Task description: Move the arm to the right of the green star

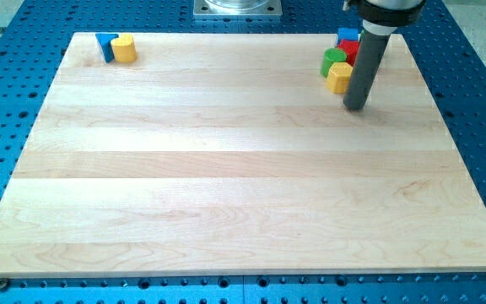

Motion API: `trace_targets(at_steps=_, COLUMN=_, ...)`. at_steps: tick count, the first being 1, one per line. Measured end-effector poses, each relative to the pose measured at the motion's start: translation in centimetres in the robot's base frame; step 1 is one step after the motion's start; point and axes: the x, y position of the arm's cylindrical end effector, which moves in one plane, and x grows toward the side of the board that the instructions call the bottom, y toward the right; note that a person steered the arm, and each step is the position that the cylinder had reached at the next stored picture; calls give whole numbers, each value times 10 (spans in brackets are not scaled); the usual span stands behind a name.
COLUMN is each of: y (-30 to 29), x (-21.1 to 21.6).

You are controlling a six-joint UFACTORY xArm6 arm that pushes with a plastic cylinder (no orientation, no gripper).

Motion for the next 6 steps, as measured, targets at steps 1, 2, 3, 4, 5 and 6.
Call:
trace_targets(at_steps=1, y=15, x=-2)
trace_targets(at_steps=2, y=63, x=-21)
trace_targets(at_steps=3, y=81, x=-60)
trace_targets(at_steps=4, y=81, x=-81)
trace_targets(at_steps=5, y=121, x=-85)
trace_targets(at_steps=6, y=126, x=-127)
